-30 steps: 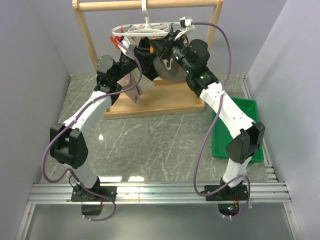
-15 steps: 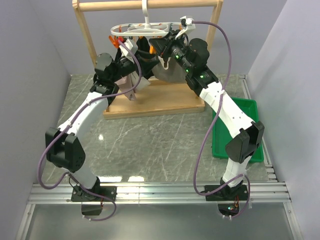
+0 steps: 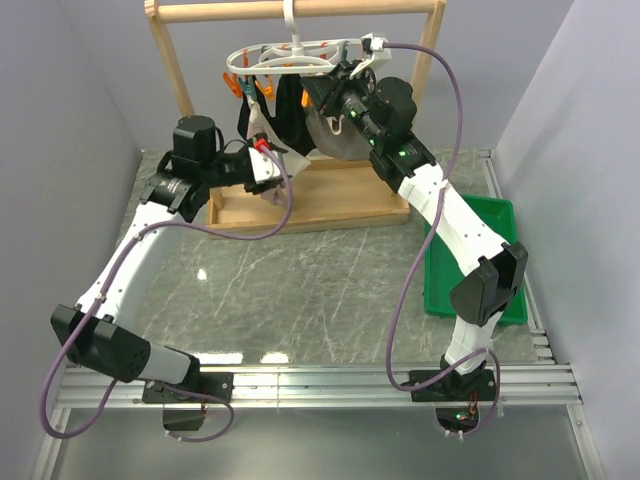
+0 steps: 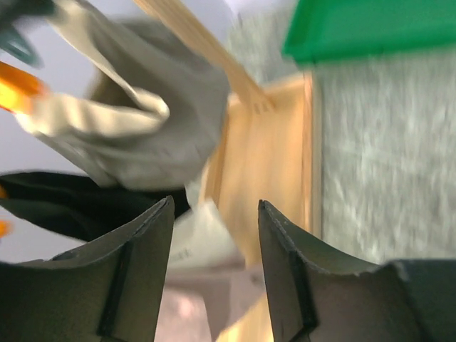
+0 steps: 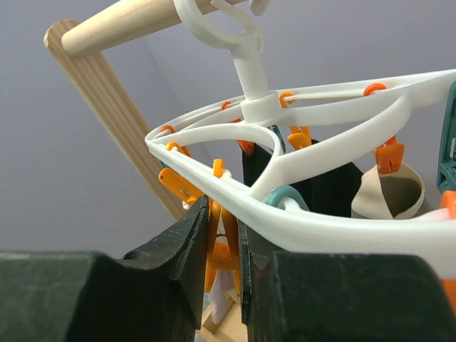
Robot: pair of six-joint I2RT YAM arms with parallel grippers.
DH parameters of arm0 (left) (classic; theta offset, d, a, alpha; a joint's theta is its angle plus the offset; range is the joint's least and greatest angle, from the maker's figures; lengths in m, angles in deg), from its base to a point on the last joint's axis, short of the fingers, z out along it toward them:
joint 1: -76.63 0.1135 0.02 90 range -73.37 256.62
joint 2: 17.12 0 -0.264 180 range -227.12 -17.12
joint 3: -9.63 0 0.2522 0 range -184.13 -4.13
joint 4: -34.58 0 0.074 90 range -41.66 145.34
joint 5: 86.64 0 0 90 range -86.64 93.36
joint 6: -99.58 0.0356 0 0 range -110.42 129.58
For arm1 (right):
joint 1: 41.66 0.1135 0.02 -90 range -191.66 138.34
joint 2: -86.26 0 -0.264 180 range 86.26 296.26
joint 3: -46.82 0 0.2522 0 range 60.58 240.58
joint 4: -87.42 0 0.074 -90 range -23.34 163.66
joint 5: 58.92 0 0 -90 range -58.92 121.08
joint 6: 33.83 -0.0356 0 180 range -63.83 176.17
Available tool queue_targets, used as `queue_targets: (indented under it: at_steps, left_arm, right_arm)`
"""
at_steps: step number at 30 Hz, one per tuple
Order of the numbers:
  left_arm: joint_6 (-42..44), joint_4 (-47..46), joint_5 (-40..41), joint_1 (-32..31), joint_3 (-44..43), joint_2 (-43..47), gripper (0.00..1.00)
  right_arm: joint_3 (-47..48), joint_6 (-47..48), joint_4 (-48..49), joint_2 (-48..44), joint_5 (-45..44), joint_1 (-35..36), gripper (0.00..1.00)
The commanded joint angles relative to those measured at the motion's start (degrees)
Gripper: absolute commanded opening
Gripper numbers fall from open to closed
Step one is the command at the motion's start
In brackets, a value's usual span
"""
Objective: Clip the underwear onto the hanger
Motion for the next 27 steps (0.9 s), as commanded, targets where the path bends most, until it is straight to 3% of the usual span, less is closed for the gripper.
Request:
queue_targets:
  at_steps: [1,6,12,27]
  left_arm:
    - [15.8,12.2,4.6,-0.9,-2.7,-2.6,0.56]
    - [23.8,15.3,14.1,-3.8,-5.6,-6.4,0.7]
    - [24.8,19.1,21.0,-6.0,-15.1,-14.8,0.81]
    - [33.5,31.1,30.0,-7.2,-30.9,-30.2,0.81]
  right_arm:
    - [1.9,0.9,0.3,-1.2,-3.2,1.1,0.0]
    - [0.8,1.9,-0.1,-2.4,-5.2,2.5,0.0]
    - [1.1,3.0,-0.8,-2.6,-7.3,3.6,0.0]
    - [1.9,4.6,-2.7,-2.7,-10.3,5.5,0.0]
